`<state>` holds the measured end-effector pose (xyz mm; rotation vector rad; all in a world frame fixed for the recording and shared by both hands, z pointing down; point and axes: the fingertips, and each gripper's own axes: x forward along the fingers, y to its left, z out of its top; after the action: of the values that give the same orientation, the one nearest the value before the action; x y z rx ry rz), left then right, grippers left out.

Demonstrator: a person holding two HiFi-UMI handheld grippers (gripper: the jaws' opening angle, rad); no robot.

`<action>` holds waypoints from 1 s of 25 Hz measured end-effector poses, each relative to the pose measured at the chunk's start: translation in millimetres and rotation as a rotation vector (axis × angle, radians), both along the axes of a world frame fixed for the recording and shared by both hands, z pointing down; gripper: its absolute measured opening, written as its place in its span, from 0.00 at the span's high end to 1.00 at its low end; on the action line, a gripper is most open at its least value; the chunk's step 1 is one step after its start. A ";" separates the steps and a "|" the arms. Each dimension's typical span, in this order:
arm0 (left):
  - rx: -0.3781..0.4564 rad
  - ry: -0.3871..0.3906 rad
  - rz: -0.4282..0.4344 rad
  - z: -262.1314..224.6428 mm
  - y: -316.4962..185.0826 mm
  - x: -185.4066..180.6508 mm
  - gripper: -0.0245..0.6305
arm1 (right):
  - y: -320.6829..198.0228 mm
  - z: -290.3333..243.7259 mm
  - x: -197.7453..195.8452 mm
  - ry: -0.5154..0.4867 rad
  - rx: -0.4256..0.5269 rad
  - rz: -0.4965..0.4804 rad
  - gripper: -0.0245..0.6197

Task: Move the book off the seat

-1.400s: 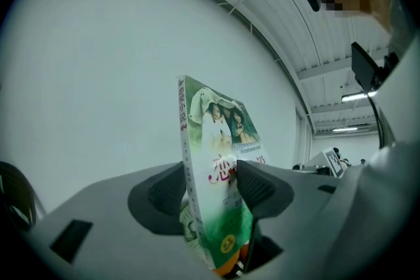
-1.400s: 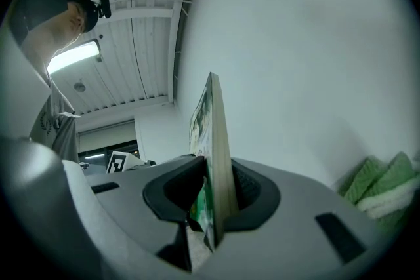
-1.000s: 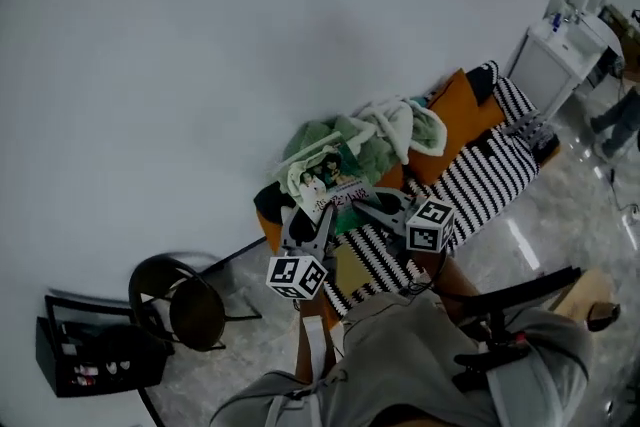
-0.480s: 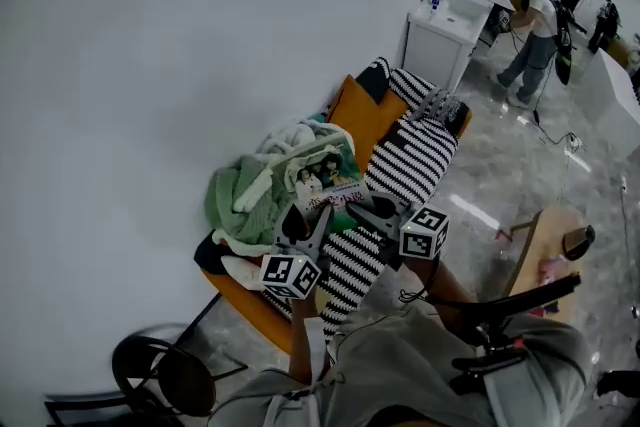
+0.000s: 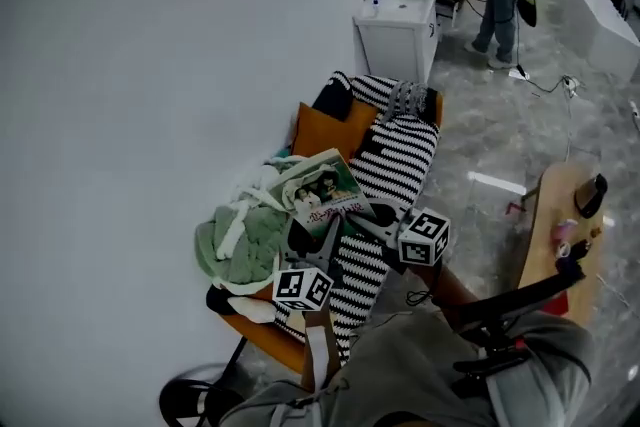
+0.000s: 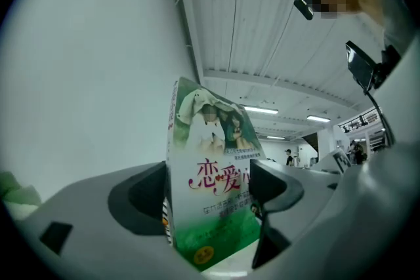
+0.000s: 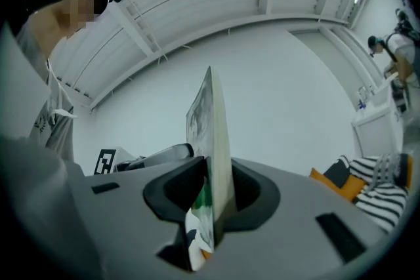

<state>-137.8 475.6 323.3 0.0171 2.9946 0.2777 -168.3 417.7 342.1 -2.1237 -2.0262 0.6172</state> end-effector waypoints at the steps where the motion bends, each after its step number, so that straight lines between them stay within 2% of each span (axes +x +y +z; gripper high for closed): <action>1: -0.005 0.003 0.017 -2.7 -23.6 -16.0 0.38 | -24.3 -2.3 -14.2 -0.004 -0.008 0.027 0.82; 4: -0.014 0.020 0.089 2.7 -74.6 -57.1 0.38 | -77.3 4.6 -50.6 0.014 -0.023 0.115 0.82; 9: -0.075 0.077 0.307 4.2 -182.2 -121.1 0.38 | -188.2 5.8 -98.8 0.033 -0.064 0.331 0.82; 15: -0.139 0.121 0.736 12.5 -391.5 -179.5 0.38 | -395.4 15.7 -133.1 0.071 -0.128 0.738 0.82; 20: -0.127 0.131 1.017 41.8 -488.1 -198.4 0.38 | -485.1 40.3 -133.5 0.069 -0.084 1.006 0.82; 23: -0.126 0.151 1.208 66.1 -590.5 -201.0 0.38 | -579.0 60.6 -124.5 0.088 -0.060 1.188 0.83; 25: -0.088 0.156 1.339 81.1 -662.9 -200.8 0.38 | -644.1 74.1 -117.7 0.105 -0.031 1.321 0.83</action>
<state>-338.6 -187.3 404.3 -2.0062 2.6023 0.2396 -286.0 -226.4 416.2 -0.4354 -3.1030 0.8076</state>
